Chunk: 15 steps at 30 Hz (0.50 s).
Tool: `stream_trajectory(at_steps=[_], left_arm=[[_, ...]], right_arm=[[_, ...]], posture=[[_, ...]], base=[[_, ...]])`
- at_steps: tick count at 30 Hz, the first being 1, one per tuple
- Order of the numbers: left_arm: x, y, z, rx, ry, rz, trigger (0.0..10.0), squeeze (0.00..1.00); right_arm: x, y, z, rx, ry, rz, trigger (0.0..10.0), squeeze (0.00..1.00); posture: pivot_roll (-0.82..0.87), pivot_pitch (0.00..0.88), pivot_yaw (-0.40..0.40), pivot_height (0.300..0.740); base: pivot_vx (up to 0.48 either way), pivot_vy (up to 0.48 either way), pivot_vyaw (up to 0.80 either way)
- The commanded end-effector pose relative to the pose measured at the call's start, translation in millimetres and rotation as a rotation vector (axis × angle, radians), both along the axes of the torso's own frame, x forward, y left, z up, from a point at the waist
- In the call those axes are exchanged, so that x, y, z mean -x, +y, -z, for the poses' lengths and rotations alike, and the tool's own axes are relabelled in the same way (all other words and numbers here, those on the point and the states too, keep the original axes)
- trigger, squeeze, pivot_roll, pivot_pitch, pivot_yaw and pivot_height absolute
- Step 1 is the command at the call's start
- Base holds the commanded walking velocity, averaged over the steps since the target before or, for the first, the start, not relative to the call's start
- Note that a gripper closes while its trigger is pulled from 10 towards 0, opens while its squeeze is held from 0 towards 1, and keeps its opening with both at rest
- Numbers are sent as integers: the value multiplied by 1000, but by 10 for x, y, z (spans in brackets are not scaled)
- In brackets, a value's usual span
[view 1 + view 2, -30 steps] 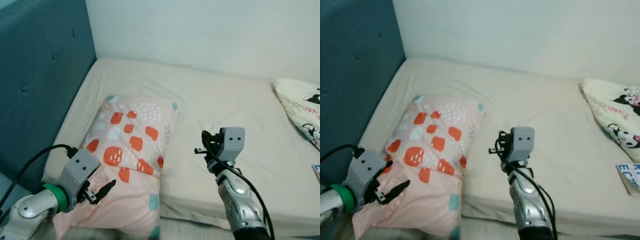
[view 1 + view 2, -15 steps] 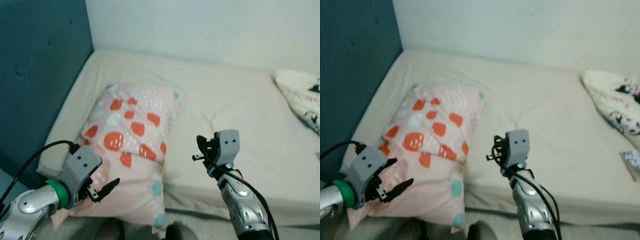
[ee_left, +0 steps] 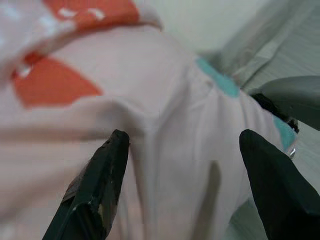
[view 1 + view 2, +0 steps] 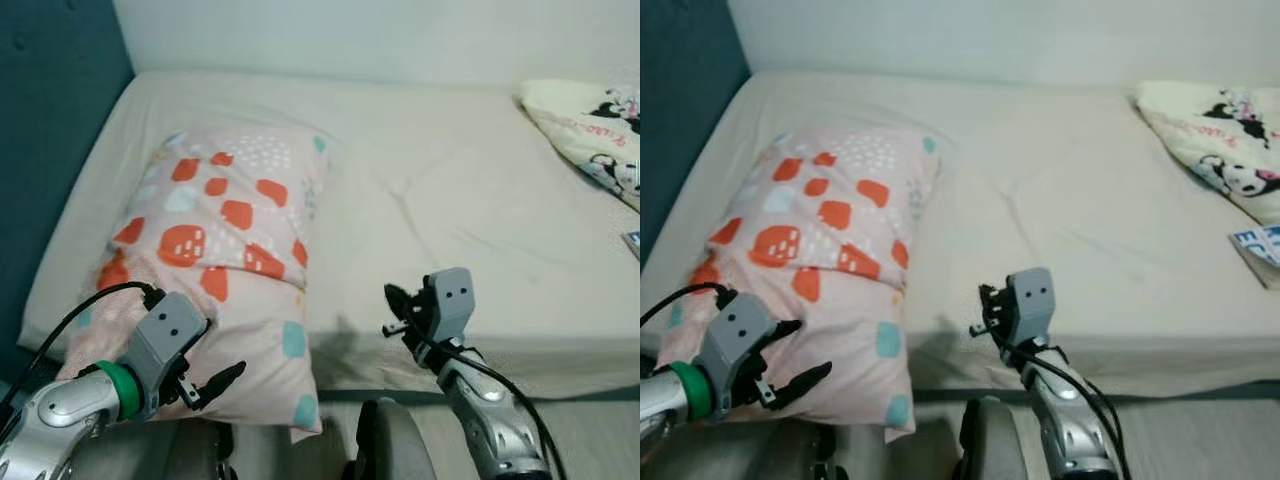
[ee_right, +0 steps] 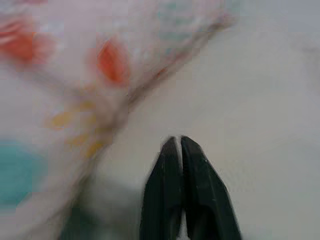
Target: Clean up the room
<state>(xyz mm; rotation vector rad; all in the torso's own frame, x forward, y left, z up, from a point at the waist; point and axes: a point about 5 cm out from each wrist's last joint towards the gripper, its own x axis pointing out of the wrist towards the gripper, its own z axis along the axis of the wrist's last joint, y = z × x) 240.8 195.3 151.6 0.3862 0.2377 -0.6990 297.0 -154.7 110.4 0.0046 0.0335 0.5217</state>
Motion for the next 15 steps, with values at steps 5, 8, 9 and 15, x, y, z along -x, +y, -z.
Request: stream_trajectory(at_steps=[5, 8, 9, 15], left_arm=[[323, -44, -417, 96, 47, 274, 10000, 0], [702, -110, -367, 85, 218, 468, 10000, 0], [800, -97, -295, 49, 270, 501, 10000, 0], [1023, 14, -142, -47, 383, 550, 10000, 0]], right_arm=[[397, 200, -219, -55, 104, -562, 10000, 0], [522, 246, -222, 6, 152, -744, 10000, 0], [529, 270, -207, 28, 156, -775, 10000, 0], [449, 521, -294, 1, 122, -847, 10000, 0]], posture=[[61, 148, -5, 573], [65, 154, -4, 573], [65, 154, -4, 573], [69, 166, -2, 573]], base=[[0, 0, 0], [0, 0, 0], [0, 0, 0], [0, 0, 0]])
